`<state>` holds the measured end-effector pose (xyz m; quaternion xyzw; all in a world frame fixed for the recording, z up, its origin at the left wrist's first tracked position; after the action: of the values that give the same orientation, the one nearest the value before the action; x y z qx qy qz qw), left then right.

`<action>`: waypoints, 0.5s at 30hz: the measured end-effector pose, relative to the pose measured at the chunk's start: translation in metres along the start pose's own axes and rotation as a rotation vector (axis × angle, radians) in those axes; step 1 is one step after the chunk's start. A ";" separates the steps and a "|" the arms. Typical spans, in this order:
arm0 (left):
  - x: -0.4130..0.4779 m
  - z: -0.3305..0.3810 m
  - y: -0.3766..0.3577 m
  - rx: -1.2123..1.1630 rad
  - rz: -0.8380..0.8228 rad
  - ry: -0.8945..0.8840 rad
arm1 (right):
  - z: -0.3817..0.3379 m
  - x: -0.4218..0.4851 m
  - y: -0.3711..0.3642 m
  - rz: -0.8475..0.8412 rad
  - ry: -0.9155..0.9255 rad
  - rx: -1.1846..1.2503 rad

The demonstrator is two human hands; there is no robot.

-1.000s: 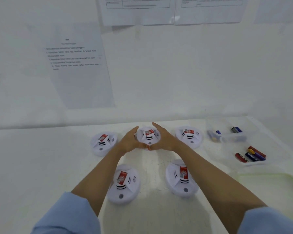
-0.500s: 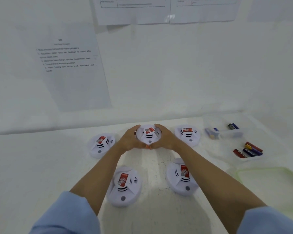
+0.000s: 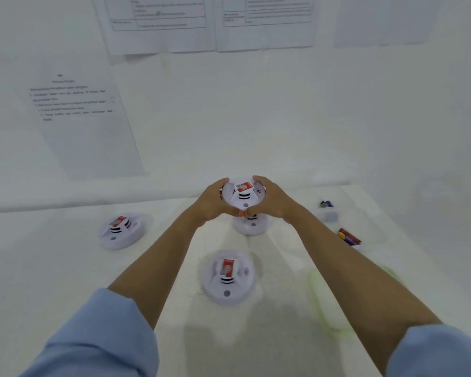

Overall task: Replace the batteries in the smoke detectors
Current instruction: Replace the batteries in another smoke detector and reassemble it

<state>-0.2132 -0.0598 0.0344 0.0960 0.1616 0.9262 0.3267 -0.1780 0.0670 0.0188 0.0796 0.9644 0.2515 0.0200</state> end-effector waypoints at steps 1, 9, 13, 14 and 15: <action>0.003 0.005 -0.013 -0.009 0.001 -0.004 | 0.004 -0.005 0.012 0.000 0.000 0.011; 0.025 0.027 -0.095 0.011 0.028 0.028 | 0.044 -0.035 0.086 0.008 0.003 0.134; 0.036 0.027 -0.116 0.045 0.009 0.078 | 0.049 -0.044 0.108 -0.030 0.033 0.222; 0.039 0.029 -0.120 0.060 -0.004 0.073 | 0.048 -0.045 0.112 -0.046 0.038 0.248; 0.043 0.031 -0.123 0.070 -0.012 0.070 | 0.047 -0.046 0.115 -0.059 0.042 0.272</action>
<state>-0.1664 0.0654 0.0217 0.0738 0.2058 0.9208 0.3229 -0.1121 0.1810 0.0334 0.0478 0.9917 0.1196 -0.0036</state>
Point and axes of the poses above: each hand's wrist, its own x-axis towards the middle knuckle, its own y-axis out of the back of the hand, z = x × y, the point moved 8 cm from there along x, towards the middle knuckle, and after that the axes turned 1 degree about -y, right-handed, at the moved point
